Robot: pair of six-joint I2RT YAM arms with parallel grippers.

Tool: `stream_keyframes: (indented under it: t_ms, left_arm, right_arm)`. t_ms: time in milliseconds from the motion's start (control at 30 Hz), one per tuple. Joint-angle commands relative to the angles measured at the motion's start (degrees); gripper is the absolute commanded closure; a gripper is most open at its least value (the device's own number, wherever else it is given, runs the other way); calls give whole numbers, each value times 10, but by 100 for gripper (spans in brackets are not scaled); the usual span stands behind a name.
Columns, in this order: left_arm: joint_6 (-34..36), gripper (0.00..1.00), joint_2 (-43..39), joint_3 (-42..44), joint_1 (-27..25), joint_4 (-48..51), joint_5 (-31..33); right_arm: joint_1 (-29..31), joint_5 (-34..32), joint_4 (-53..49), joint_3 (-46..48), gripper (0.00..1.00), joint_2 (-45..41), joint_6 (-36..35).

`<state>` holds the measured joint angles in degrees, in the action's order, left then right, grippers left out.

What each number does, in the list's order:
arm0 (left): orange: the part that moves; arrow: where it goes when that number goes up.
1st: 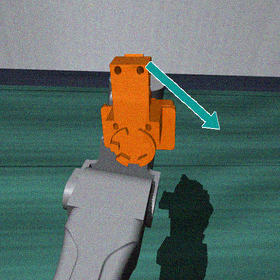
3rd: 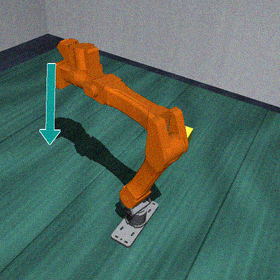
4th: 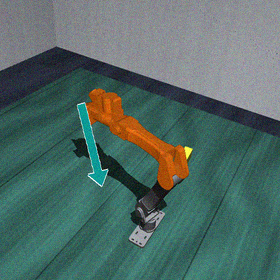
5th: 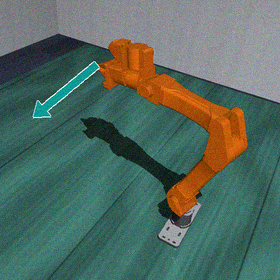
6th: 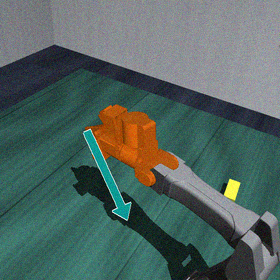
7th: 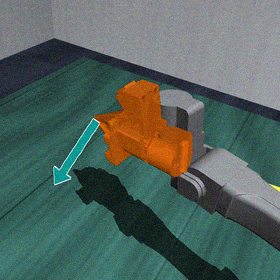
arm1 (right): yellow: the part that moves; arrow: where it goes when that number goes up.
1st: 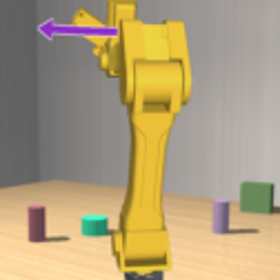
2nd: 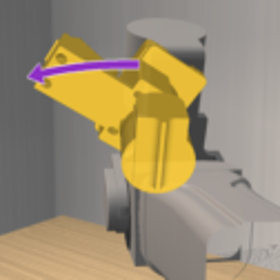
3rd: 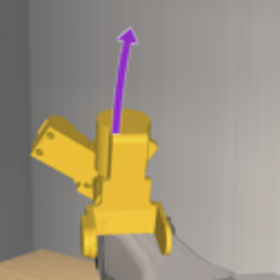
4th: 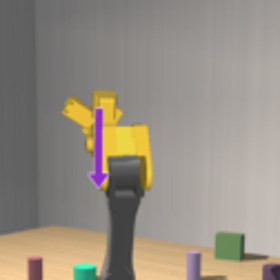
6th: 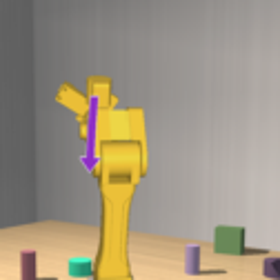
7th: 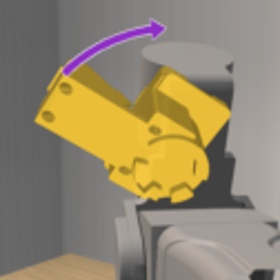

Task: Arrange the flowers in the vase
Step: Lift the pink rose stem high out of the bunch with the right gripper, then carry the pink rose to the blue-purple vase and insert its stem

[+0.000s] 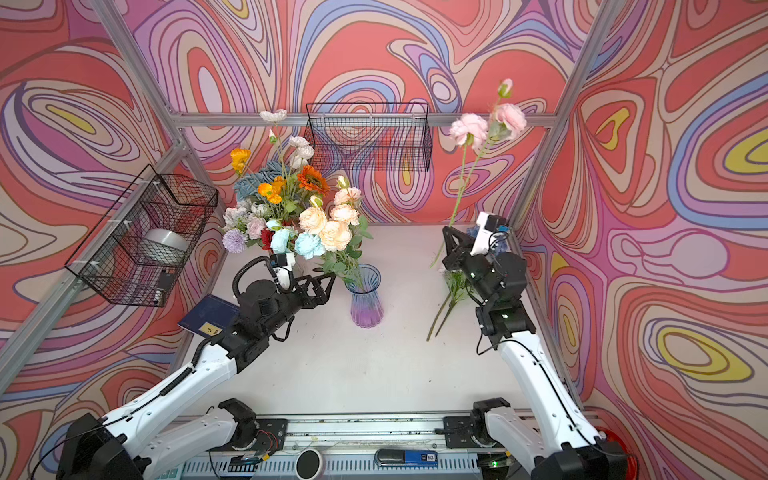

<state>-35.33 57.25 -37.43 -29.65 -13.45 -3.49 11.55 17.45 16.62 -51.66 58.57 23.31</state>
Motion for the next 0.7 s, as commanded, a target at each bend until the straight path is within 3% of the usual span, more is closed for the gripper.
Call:
stream_keyframes:
  t_ms: [0,300,467,667]
  left_arm:
    - [-5,0,-18,7,-4,7,11]
    - [22,0,-41,2,-4,37,-5]
    - [31,0,-44,-7,-2,52,-18]
    - [26,0,-52,-6,-2,46,-41]
  right_arm:
    - [71,-1,64,-36,100,27,-74]
    - [210,43,229,-36,100,154,-220]
    - [234,73,337,-12,100,213,-244]
    - [243,63,388,23,100,250,-269]
